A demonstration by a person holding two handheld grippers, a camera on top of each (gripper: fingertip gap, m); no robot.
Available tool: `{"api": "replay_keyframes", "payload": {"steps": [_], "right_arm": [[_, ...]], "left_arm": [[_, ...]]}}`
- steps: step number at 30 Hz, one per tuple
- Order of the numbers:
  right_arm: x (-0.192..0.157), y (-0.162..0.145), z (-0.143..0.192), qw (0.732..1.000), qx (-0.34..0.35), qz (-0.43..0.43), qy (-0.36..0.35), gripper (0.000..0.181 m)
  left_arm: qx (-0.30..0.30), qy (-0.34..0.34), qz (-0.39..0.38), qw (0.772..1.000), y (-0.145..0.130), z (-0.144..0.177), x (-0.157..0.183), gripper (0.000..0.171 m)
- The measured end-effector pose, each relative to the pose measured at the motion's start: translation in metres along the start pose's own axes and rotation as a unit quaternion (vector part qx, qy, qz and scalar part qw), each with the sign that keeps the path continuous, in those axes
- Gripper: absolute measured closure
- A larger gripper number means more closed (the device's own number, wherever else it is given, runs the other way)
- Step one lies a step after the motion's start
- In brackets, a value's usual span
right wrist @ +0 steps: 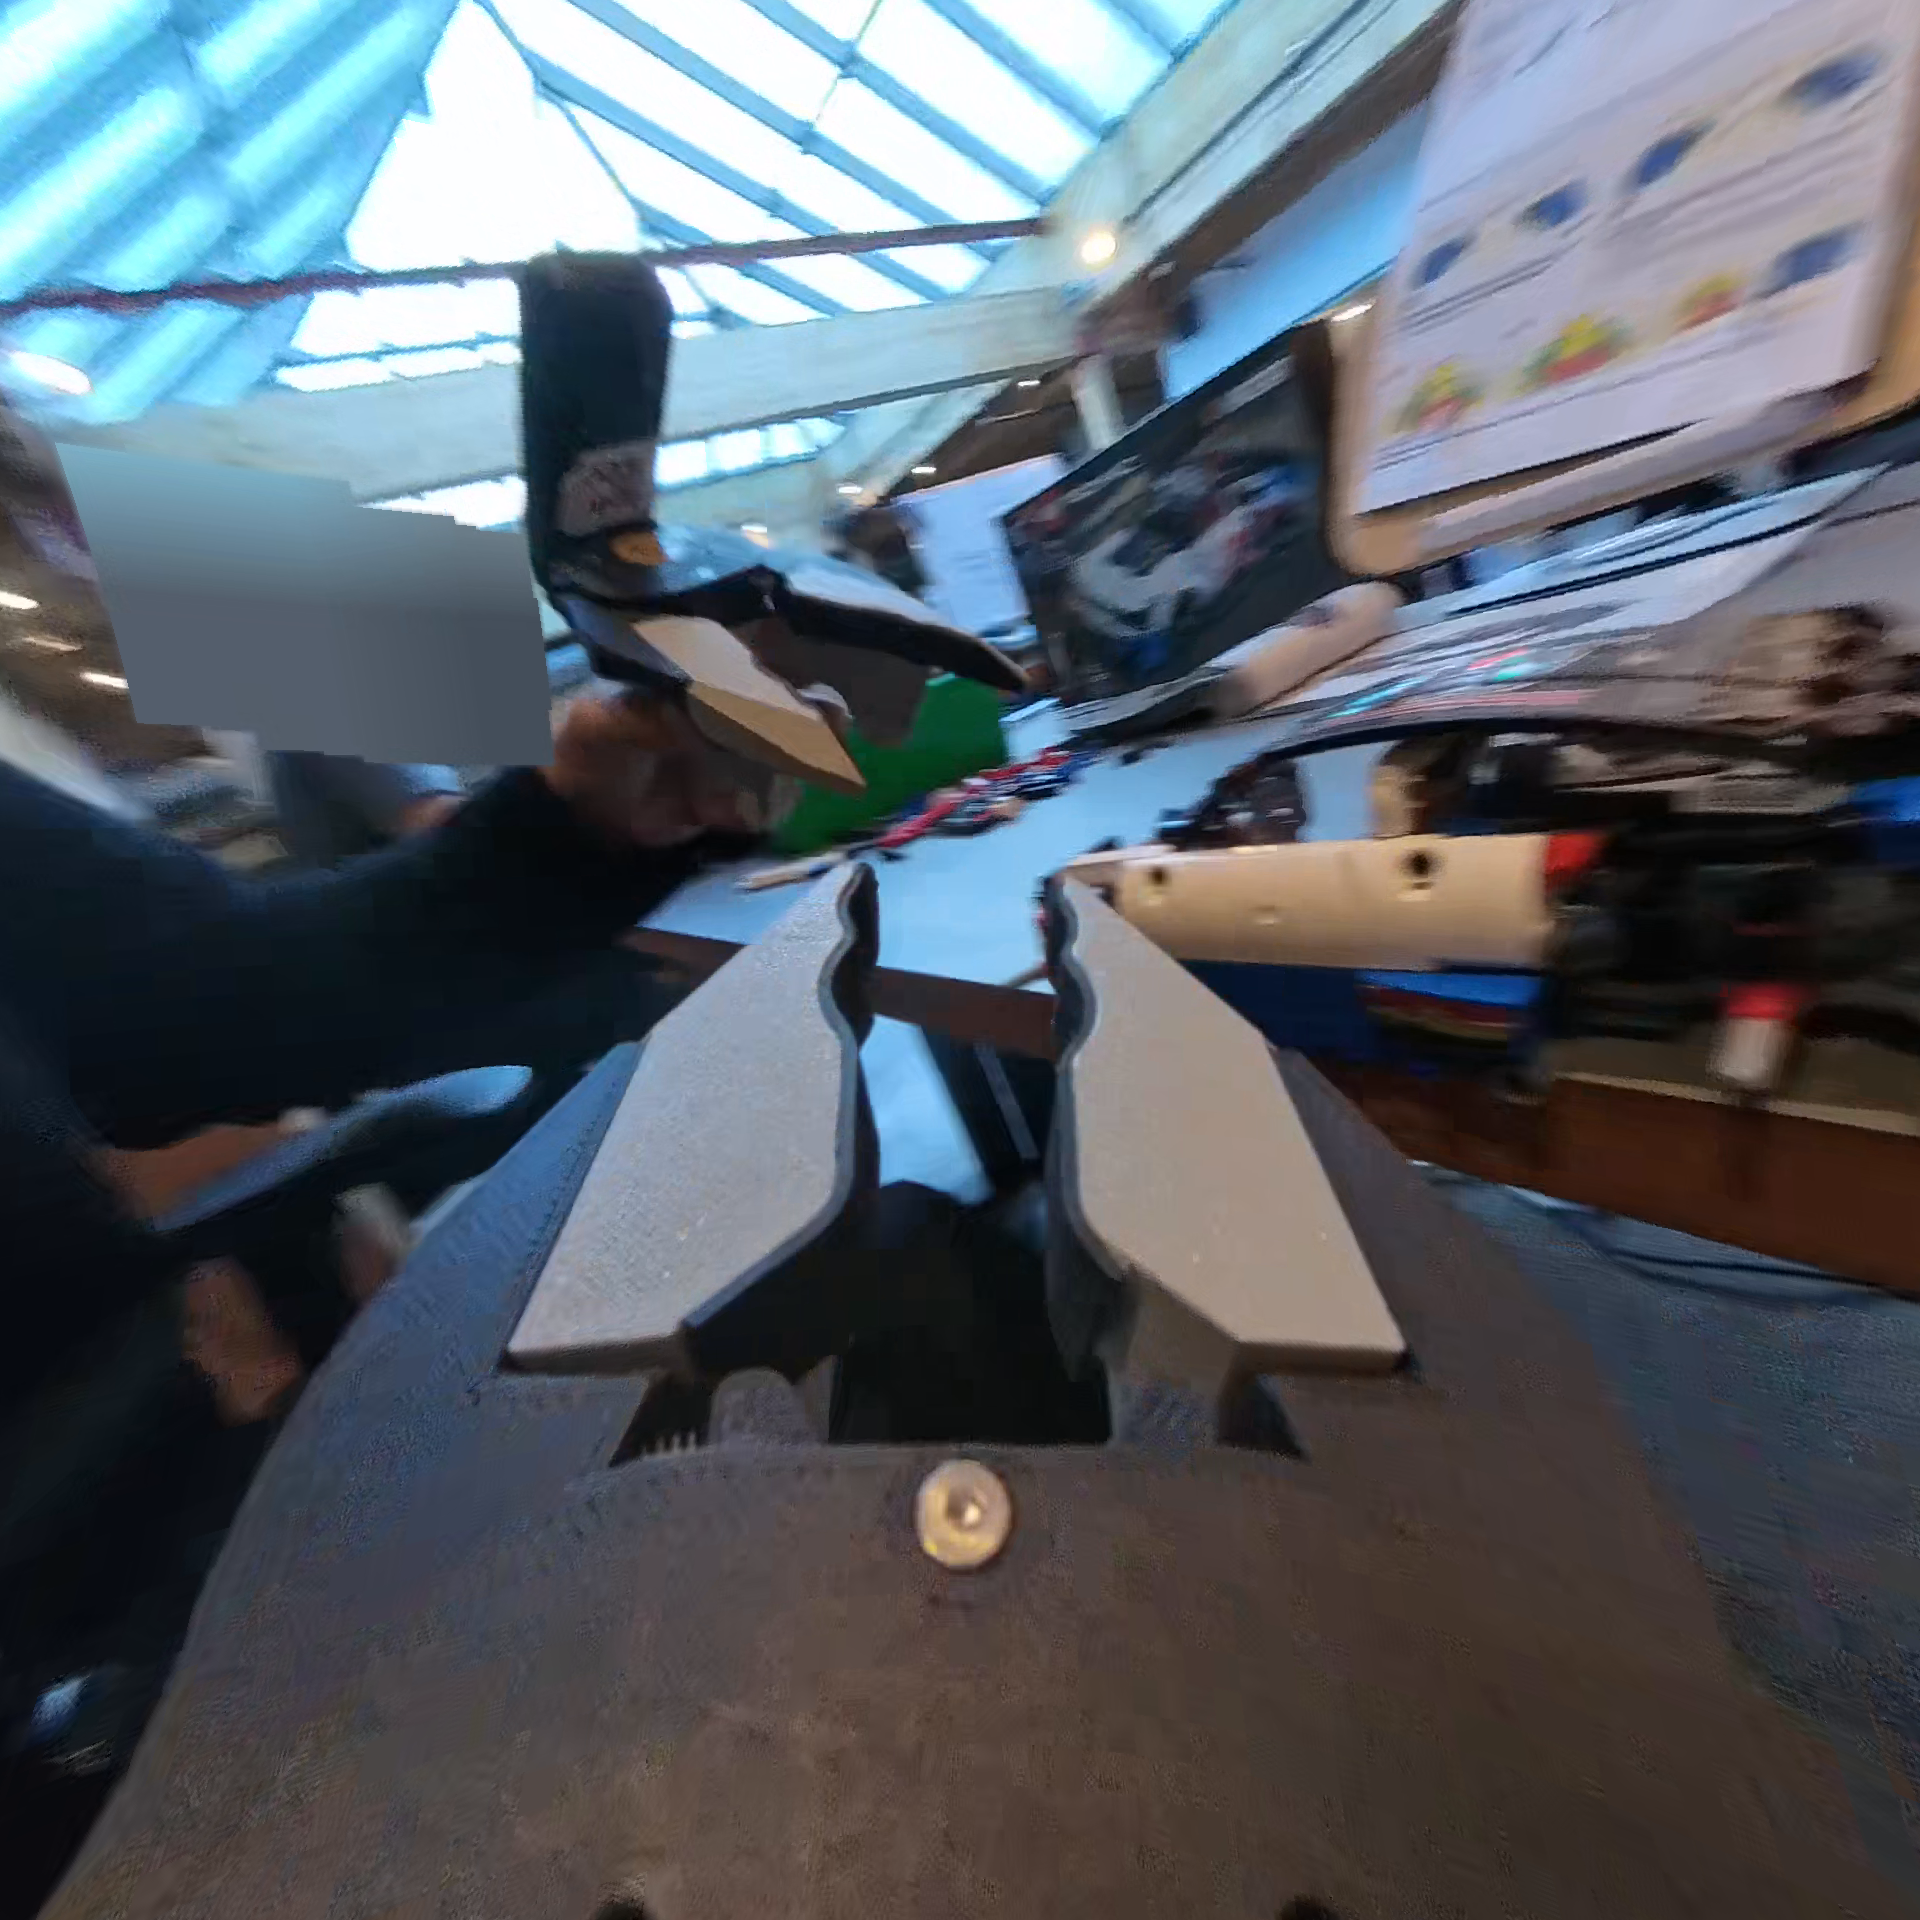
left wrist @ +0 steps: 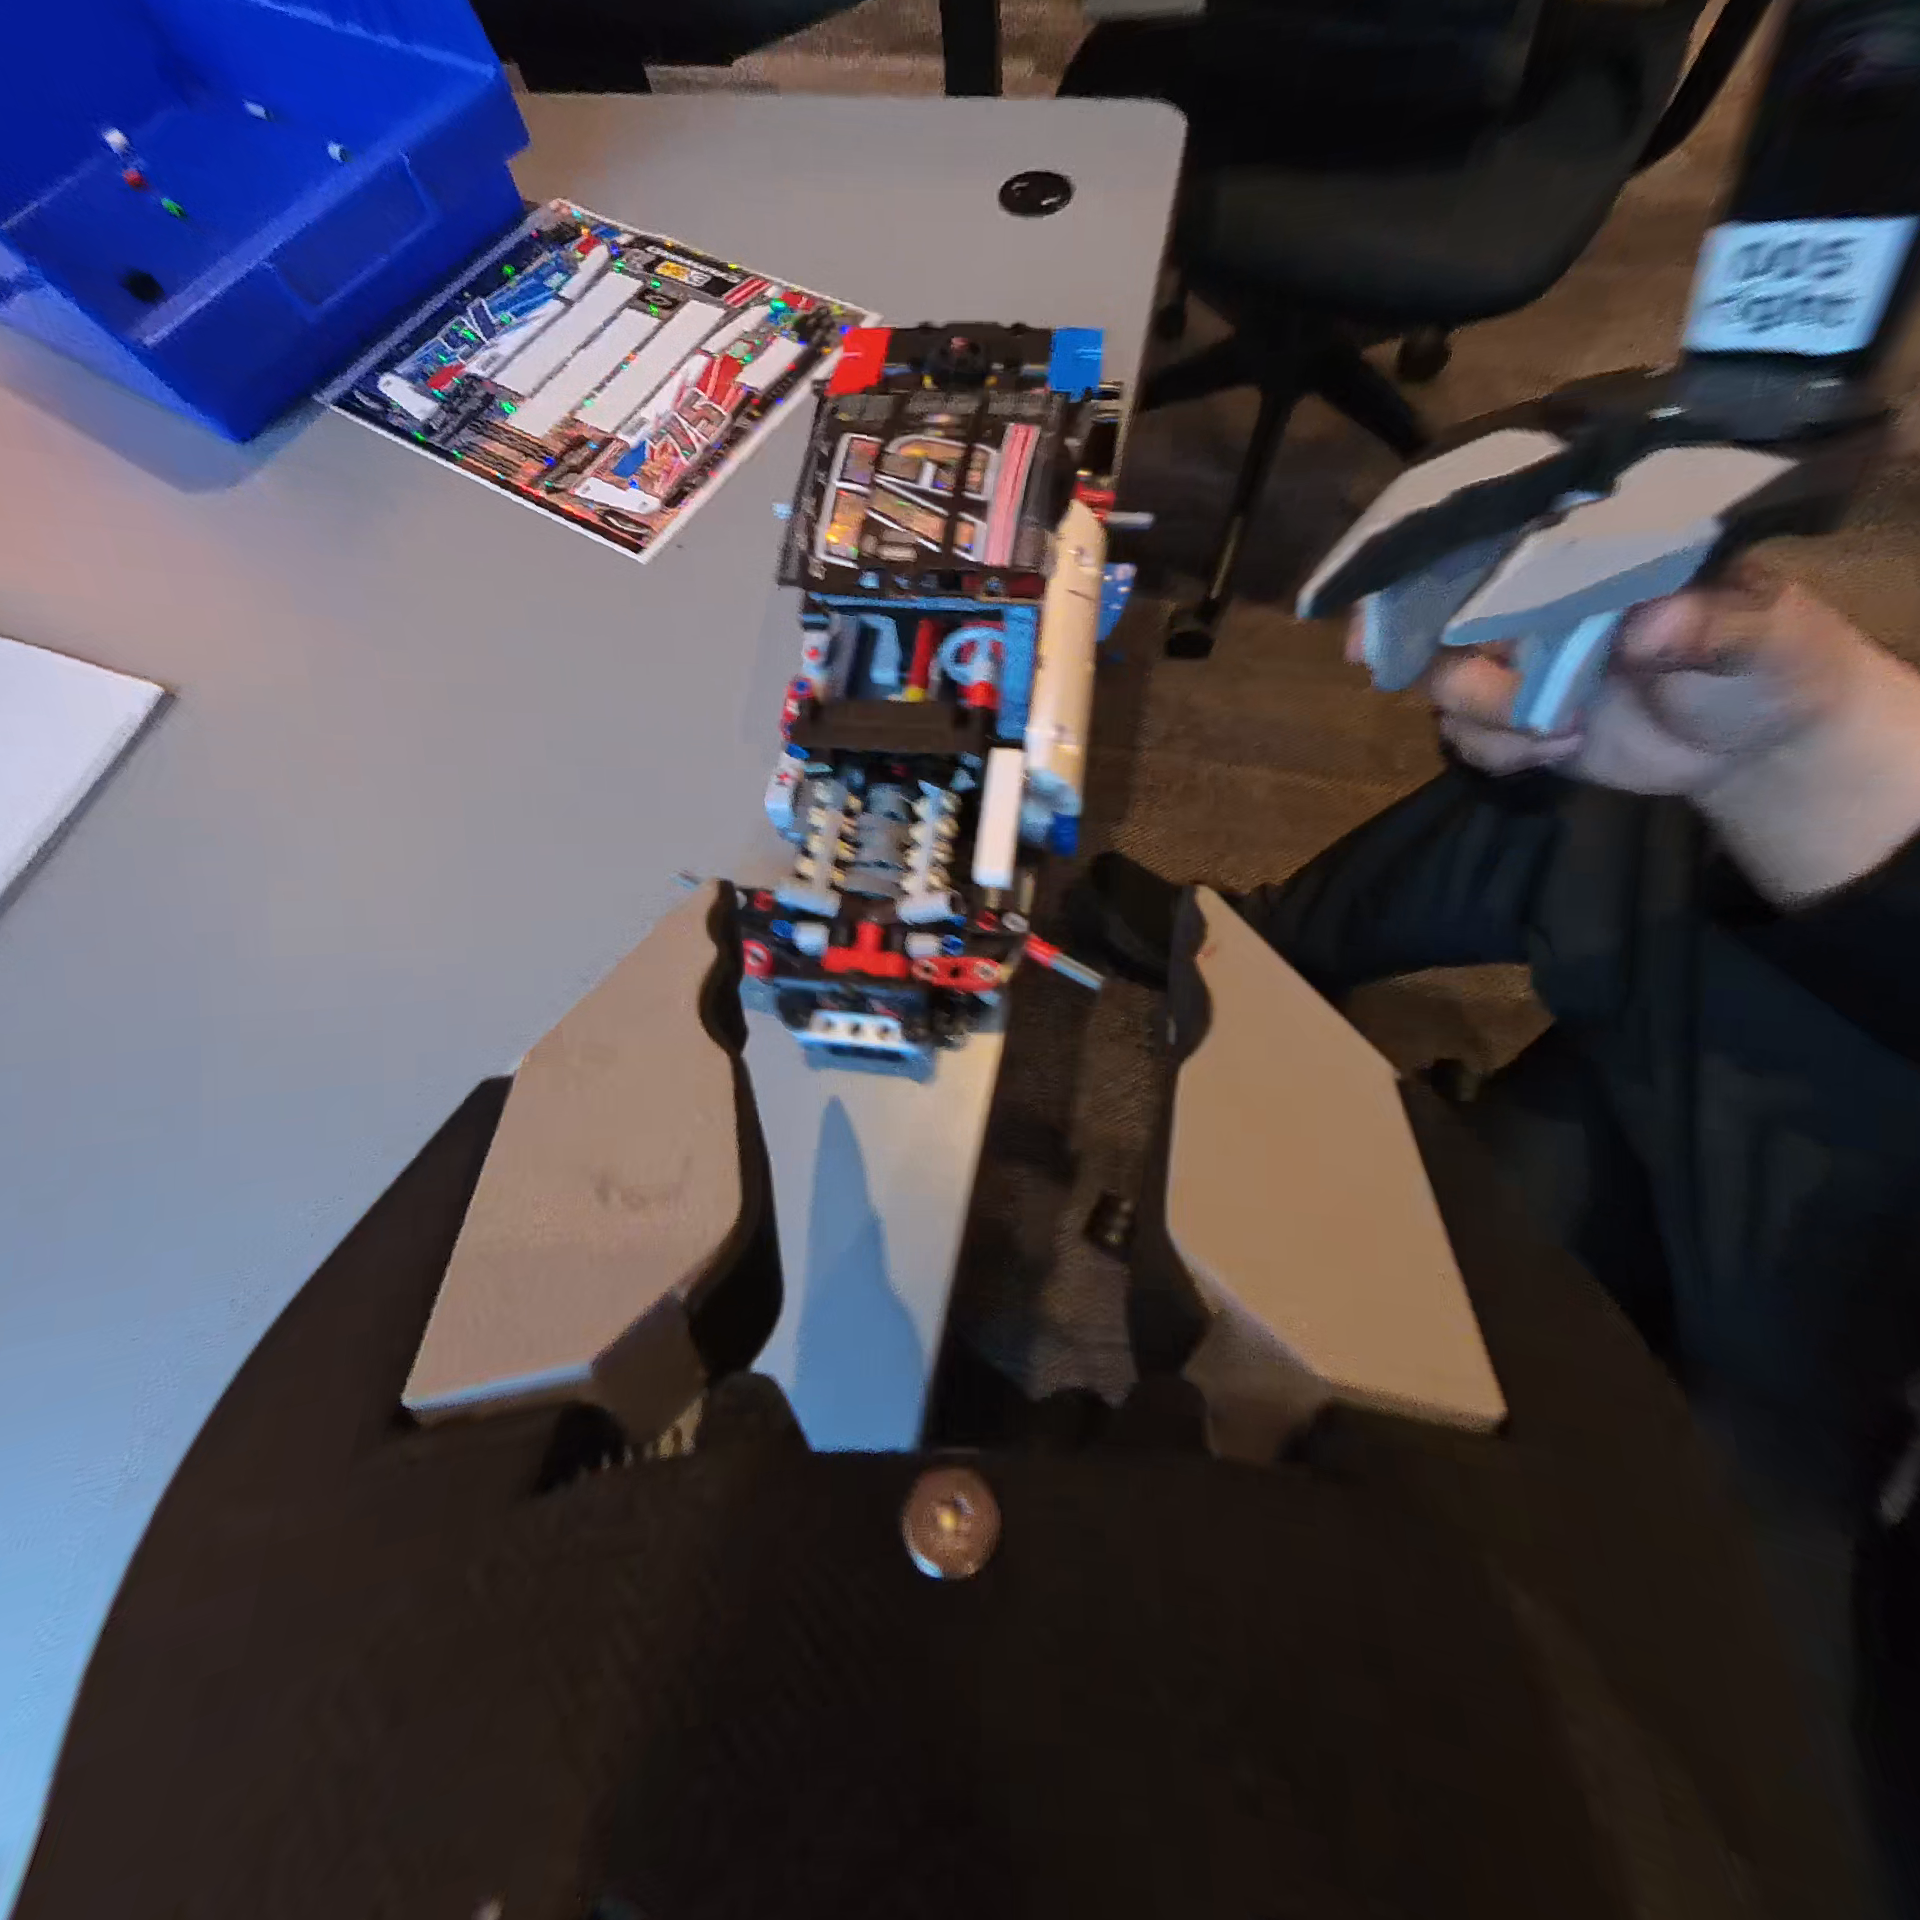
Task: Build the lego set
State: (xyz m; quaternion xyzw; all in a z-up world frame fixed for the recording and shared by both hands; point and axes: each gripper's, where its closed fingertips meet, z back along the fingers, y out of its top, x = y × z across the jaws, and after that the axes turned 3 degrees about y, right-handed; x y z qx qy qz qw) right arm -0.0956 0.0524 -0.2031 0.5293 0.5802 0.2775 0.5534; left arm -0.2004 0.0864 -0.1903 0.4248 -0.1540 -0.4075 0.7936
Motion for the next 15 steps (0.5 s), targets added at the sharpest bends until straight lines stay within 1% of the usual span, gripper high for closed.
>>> {"api": "replay_keyframes", "payload": {"steps": [1, 3, 5, 8, 9, 10, 11, 12, 14, 15], "right_arm": [[-0.008, 0.000, -0.003, 0.999, 0.001, -0.025, 0.032, 0.148], [-0.025, 0.002, -0.007, 0.994, 0.003, -0.052, 0.092, 0.148], [-0.036, 0.005, -0.010, 0.991, 0.004, -0.061, 0.123, 0.142], [-0.061, 0.010, -0.019, 0.985, 0.000, -0.043, 0.166, 0.132], [-0.072, 0.009, -0.024, 0.982, -0.011, -0.032, 0.186, 0.129], [-0.083, 0.006, -0.028, 0.978, -0.027, -0.019, 0.204, 0.123], [-0.096, 0.001, -0.033, 0.973, -0.046, -0.005, 0.226, 0.113], [-0.111, -0.006, -0.037, 0.965, -0.067, 0.013, 0.253, 0.109], [-0.144, -0.028, -0.038, 0.938, -0.107, 0.066, 0.324, 0.130], [-0.157, -0.042, -0.038, 0.922, -0.128, 0.089, 0.353, 0.139]], "left_arm": [[0.006, -0.011, 0.014, 1.000, -0.006, 0.006, 0.011, 0.094], [0.003, -0.034, 0.037, 0.999, -0.024, 0.015, 0.035, 0.095], [-0.002, -0.049, 0.054, 0.997, -0.045, 0.021, 0.059, 0.095], [-0.009, -0.055, 0.080, 0.995, -0.079, 0.026, 0.085, 0.097], [-0.014, -0.069, 0.100, 0.992, -0.090, 0.026, 0.095, 0.096], [-0.018, -0.081, 0.119, 0.989, -0.101, 0.026, 0.104, 0.096], [-0.018, -0.091, 0.130, 0.987, -0.111, 0.025, 0.112, 0.098], [-0.023, -0.101, 0.135, 0.986, -0.121, 0.025, 0.120, 0.099], [-0.040, -0.107, 0.124, 0.986, -0.136, 0.025, 0.128, 0.099], [-0.048, -0.096, 0.106, 0.989, -0.141, 0.025, 0.127, 0.101]]}}
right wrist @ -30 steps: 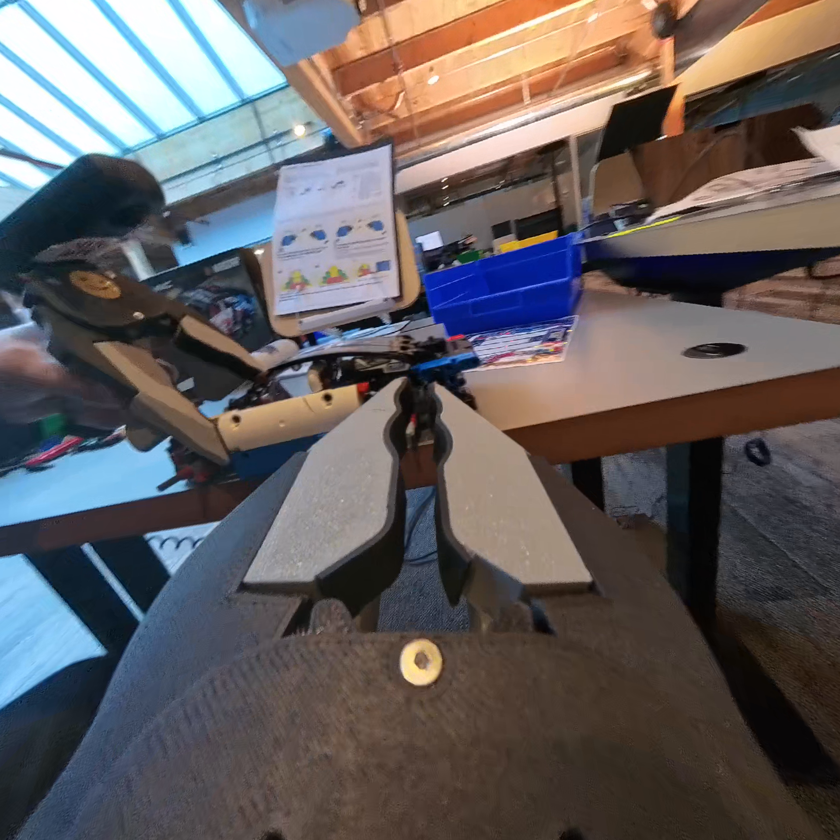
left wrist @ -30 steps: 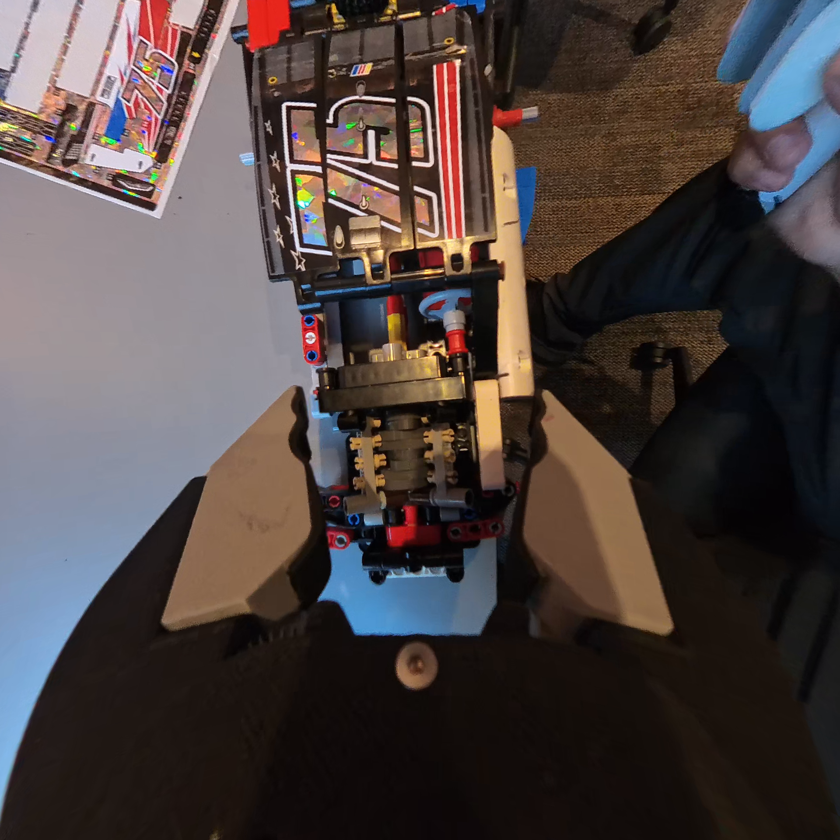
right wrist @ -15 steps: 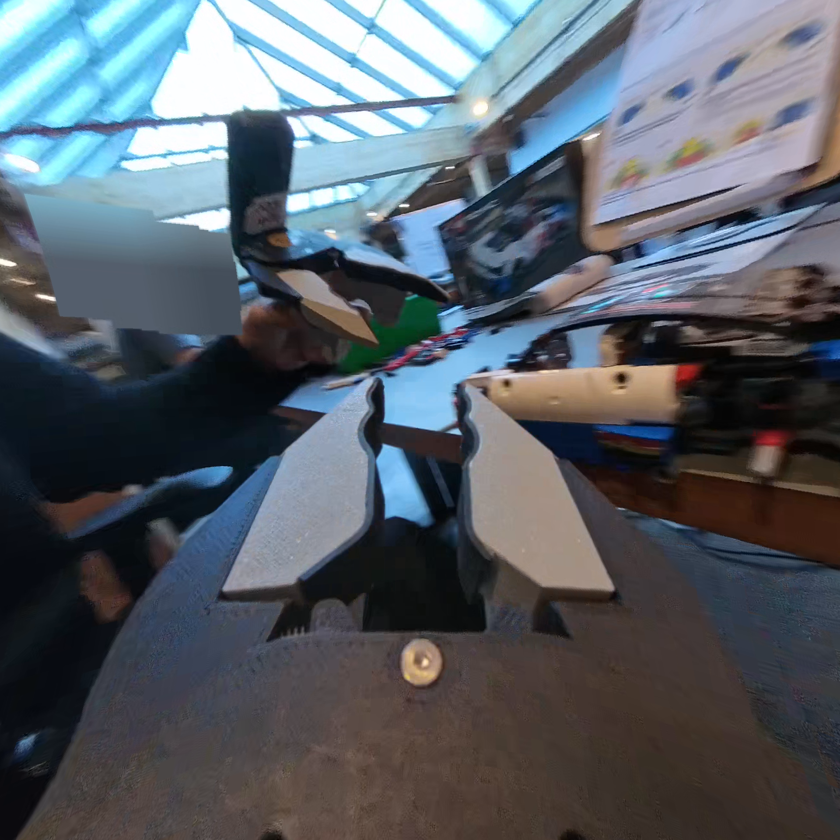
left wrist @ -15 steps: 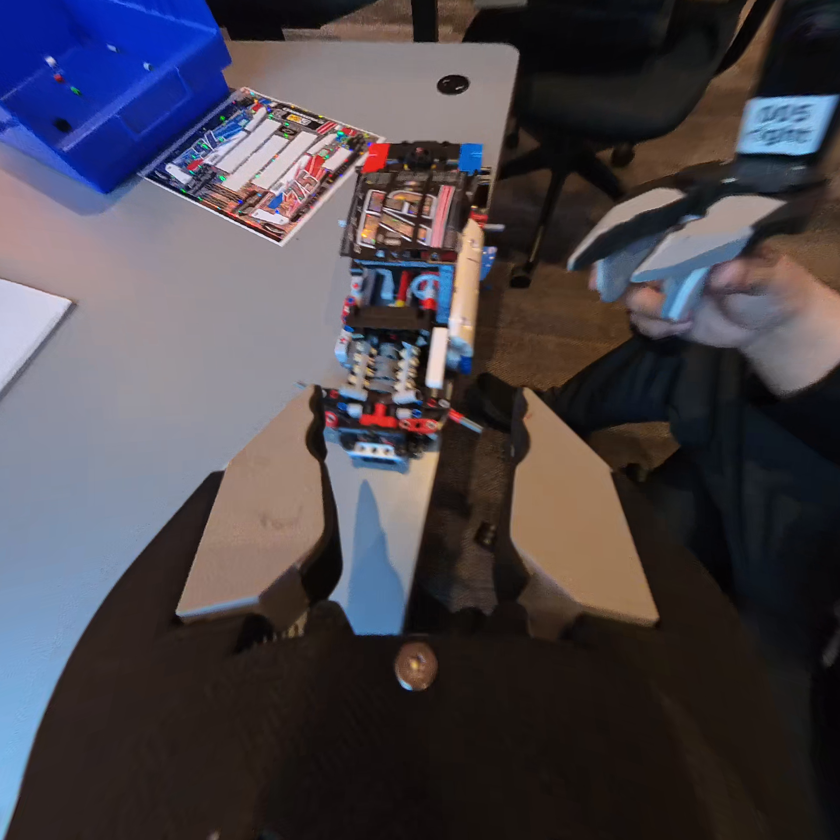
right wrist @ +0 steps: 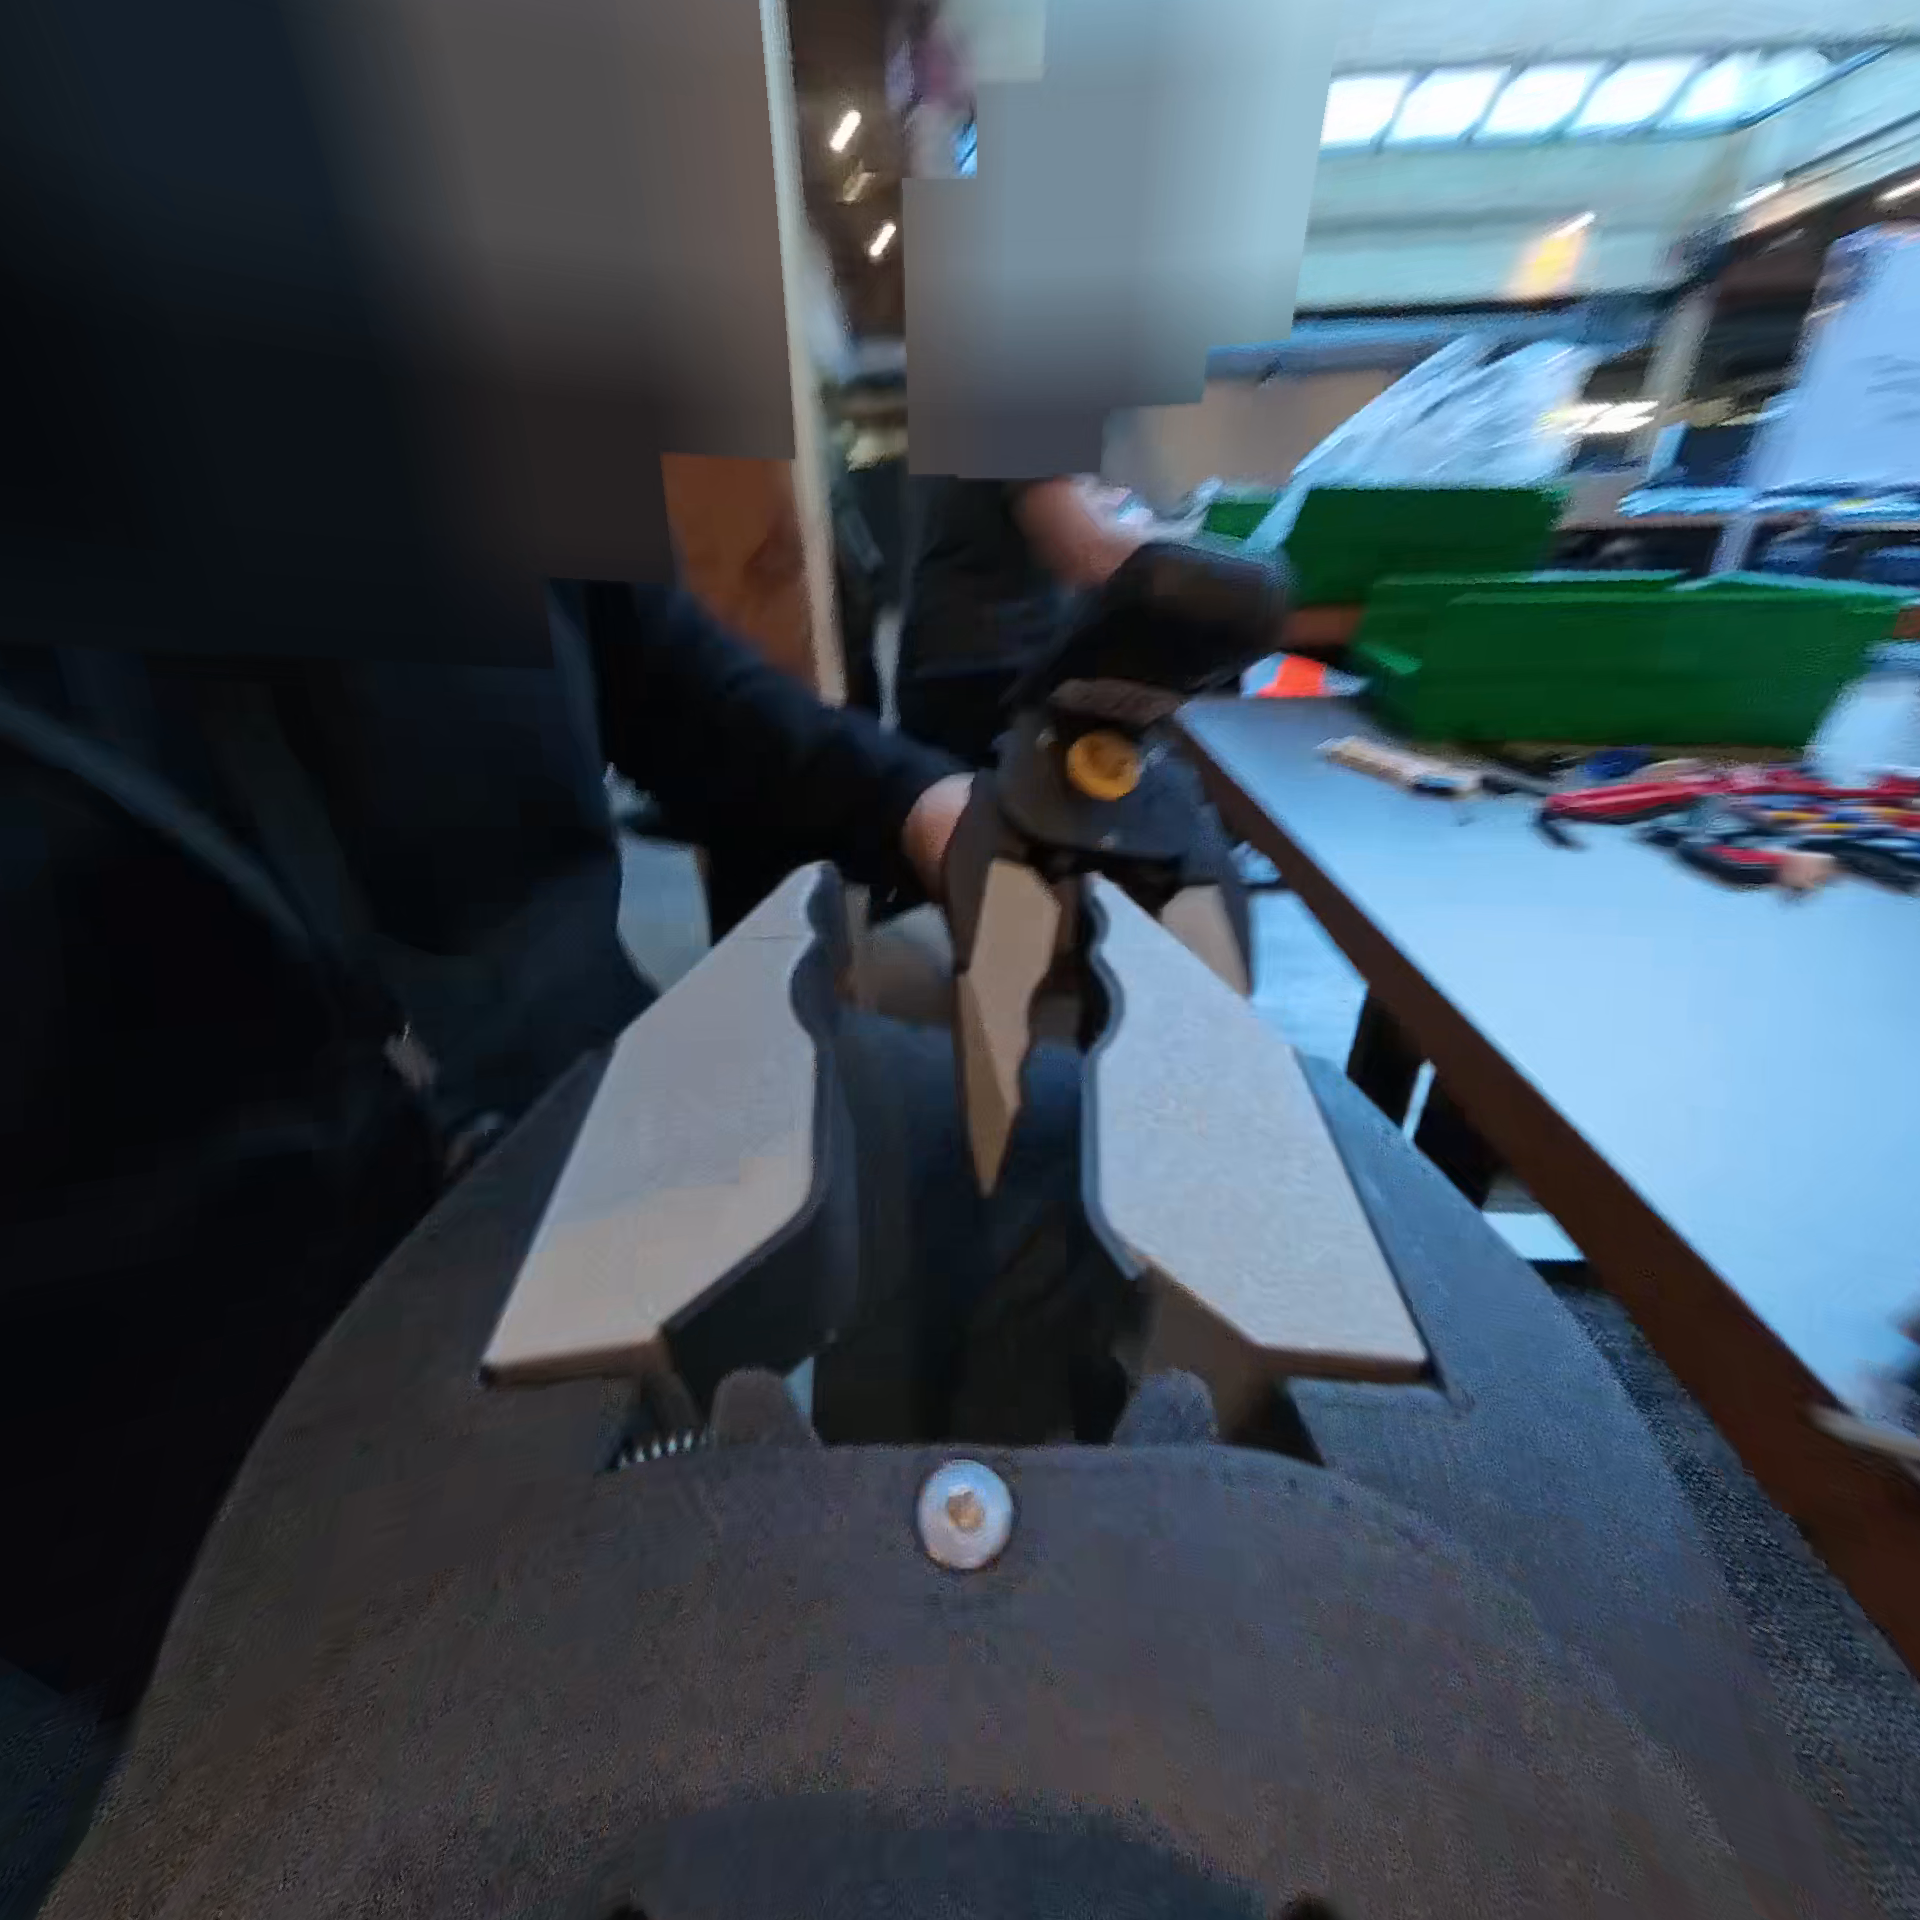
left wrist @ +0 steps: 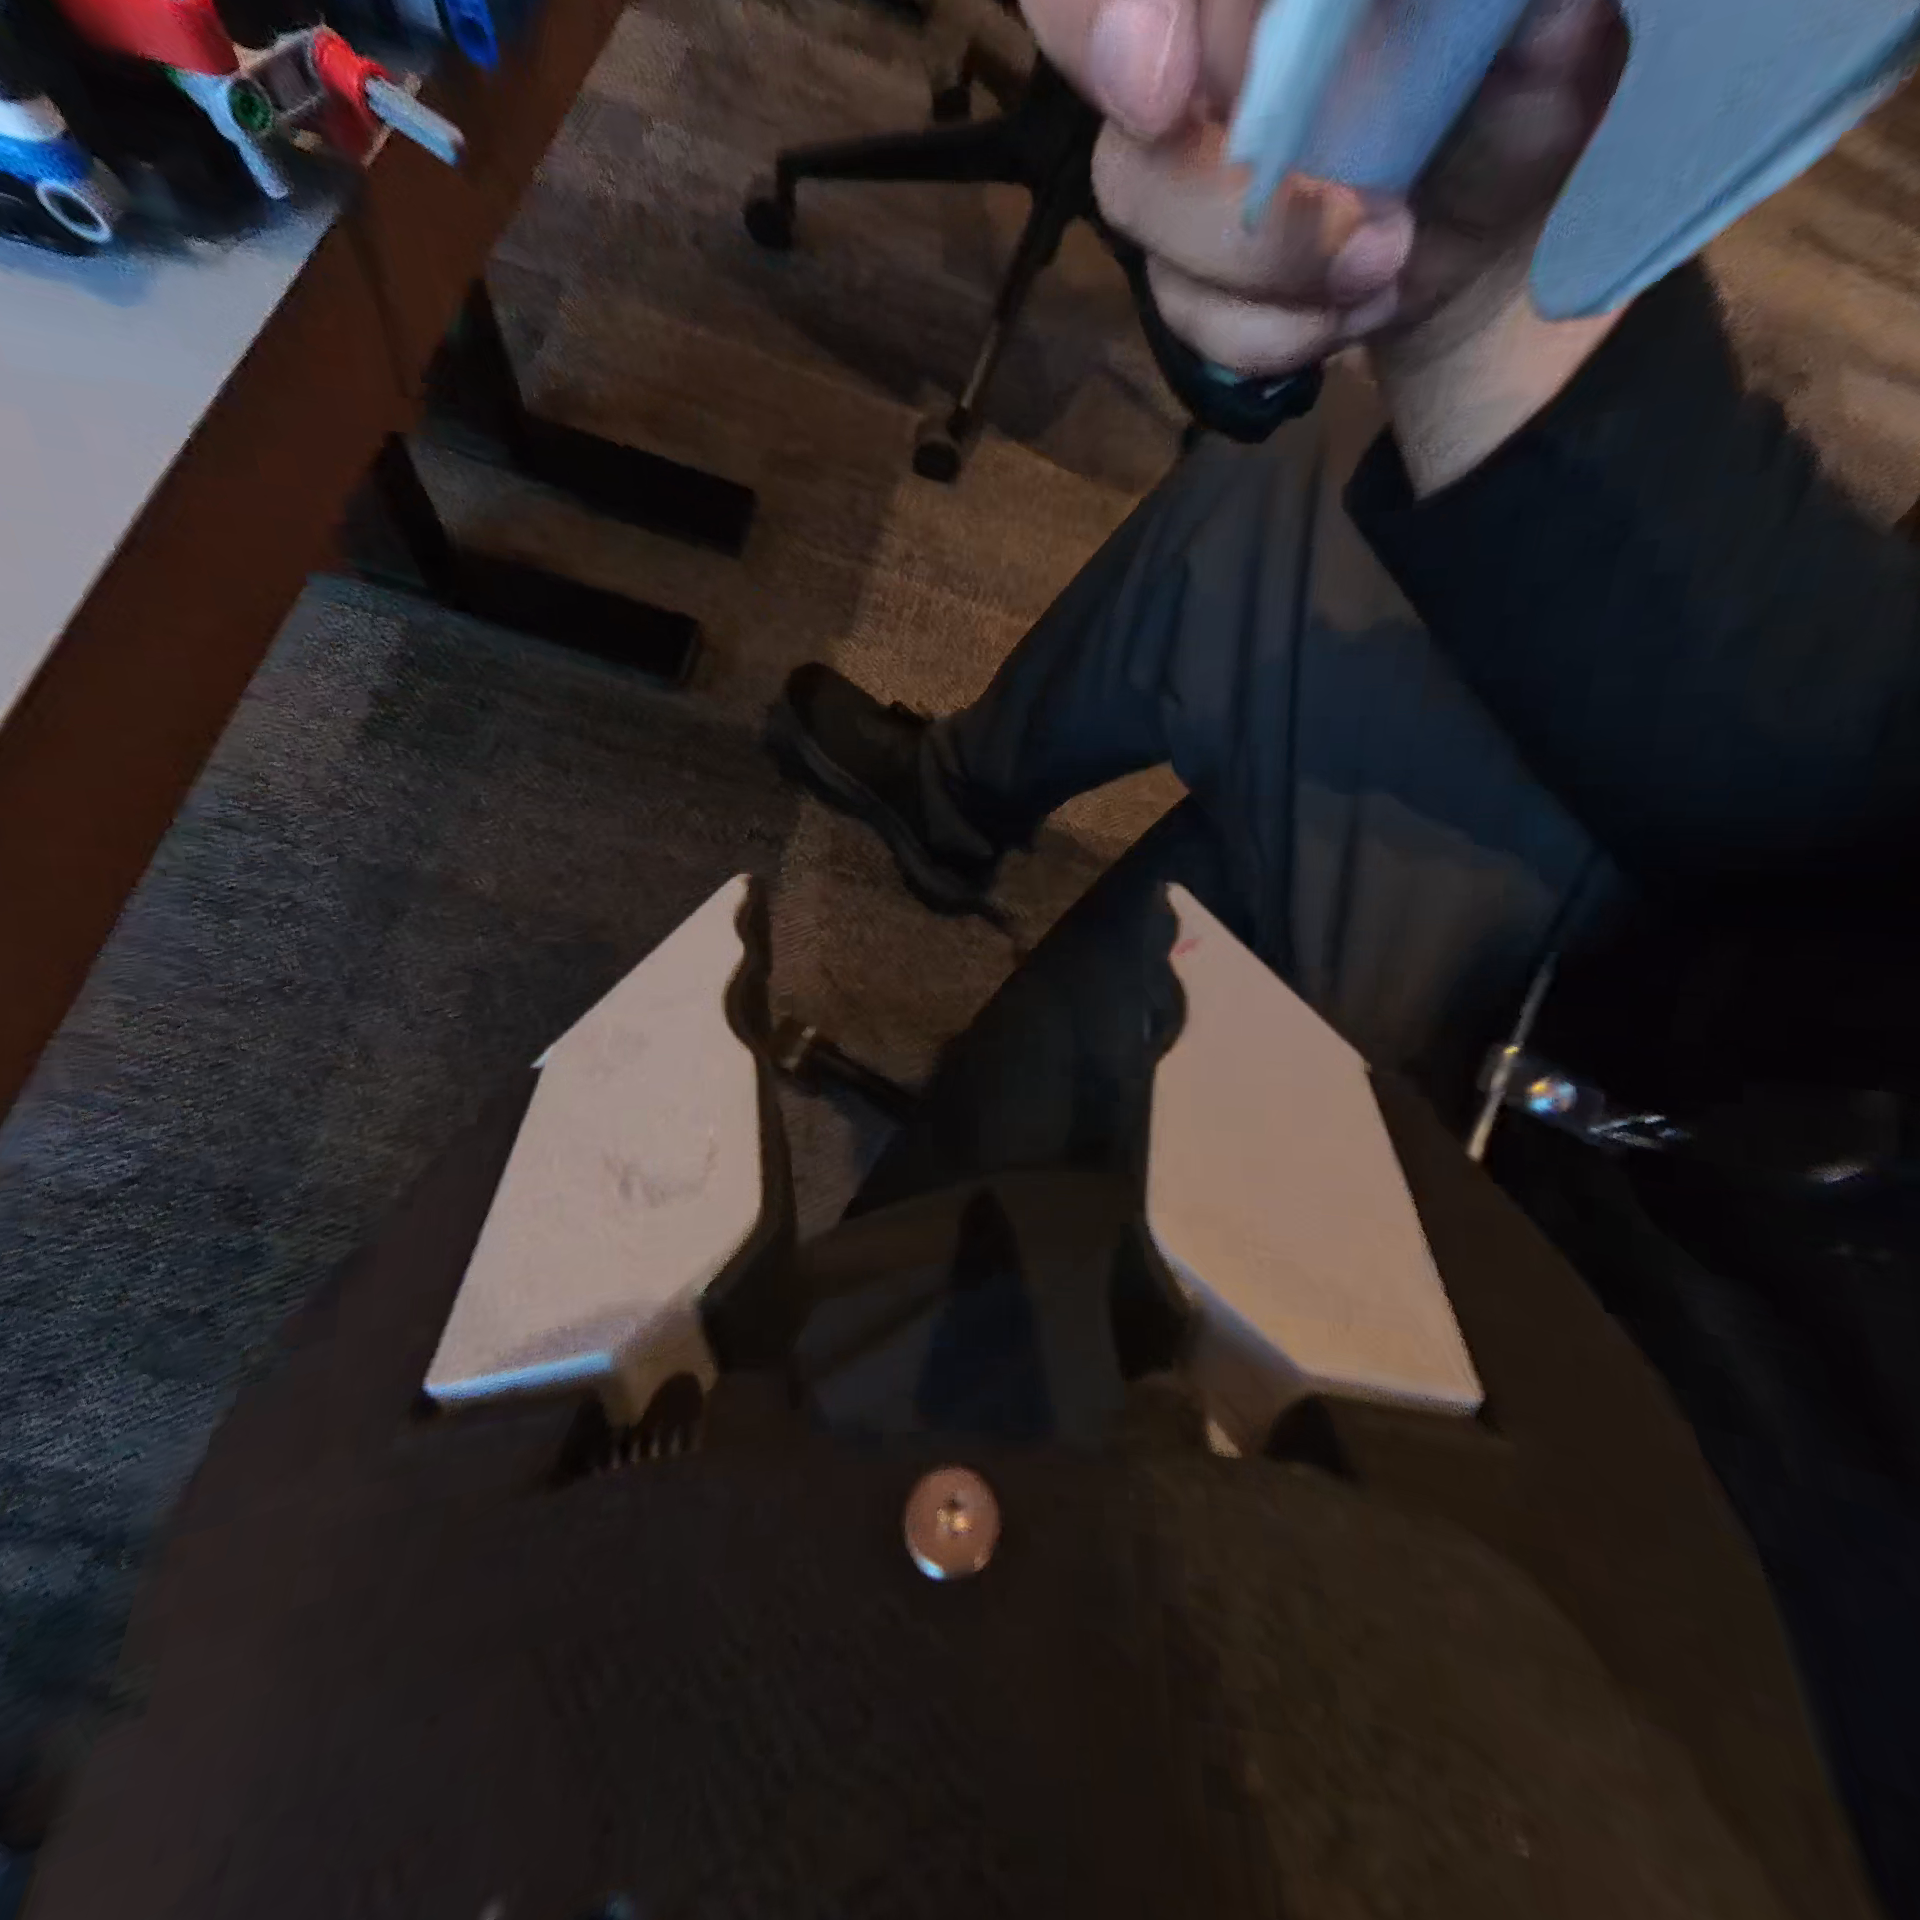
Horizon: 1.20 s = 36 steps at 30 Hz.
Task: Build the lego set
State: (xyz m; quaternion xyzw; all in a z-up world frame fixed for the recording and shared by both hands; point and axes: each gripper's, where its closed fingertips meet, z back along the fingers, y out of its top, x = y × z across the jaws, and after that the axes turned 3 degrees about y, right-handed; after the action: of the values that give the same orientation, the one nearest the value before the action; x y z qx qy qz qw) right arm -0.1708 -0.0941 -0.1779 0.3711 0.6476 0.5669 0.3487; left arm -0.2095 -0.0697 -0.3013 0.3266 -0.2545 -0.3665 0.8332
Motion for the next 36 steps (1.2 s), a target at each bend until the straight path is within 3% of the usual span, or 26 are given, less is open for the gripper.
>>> {"api": "replay_keyframes", "payload": {"steps": [4, 9, 13, 16, 20, 24, 30, 36], "right_arm": [[-0.005, -0.062, -0.030, 0.994, -0.087, 0.021, 0.057, 0.159], [0.019, -0.123, -0.059, 0.982, -0.137, -0.058, 0.119, 0.172], [0.044, -0.200, -0.067, 0.960, -0.239, -0.094, 0.108, 0.172], [0.079, -0.275, -0.064, 0.950, -0.280, -0.133, 0.048, 0.176], [0.115, -0.383, -0.034, 0.915, -0.342, -0.199, -0.079, 0.177], [0.134, -0.459, 0.006, 0.876, -0.401, -0.181, -0.196, 0.171], [0.110, -0.559, 0.037, 0.827, -0.500, -0.175, -0.186, 0.167], [0.146, -0.620, 0.058, 0.781, -0.560, -0.115, -0.250, 0.151]], "left_arm": [[-0.041, 0.045, -0.022, 0.998, -0.032, 0.004, -0.011, 0.104], [-0.103, 0.136, -0.071, 0.983, -0.073, 0.030, -0.034, 0.107], [-0.117, 0.173, 0.000, 0.978, -0.099, 0.054, -0.043, 0.107], [-0.101, 0.224, 0.059, 0.967, -0.114, 0.074, -0.041, 0.113], [-0.076, 0.275, 0.170, 0.943, -0.140, 0.088, -0.004, 0.117], [-0.069, 0.329, 0.254, 0.907, -0.170, 0.092, 0.058, 0.119], [-0.049, 0.384, 0.342, 0.856, -0.199, 0.094, 0.144, 0.121], [-0.028, 0.399, 0.440, 0.804, -0.236, 0.085, 0.194, 0.122]]}}
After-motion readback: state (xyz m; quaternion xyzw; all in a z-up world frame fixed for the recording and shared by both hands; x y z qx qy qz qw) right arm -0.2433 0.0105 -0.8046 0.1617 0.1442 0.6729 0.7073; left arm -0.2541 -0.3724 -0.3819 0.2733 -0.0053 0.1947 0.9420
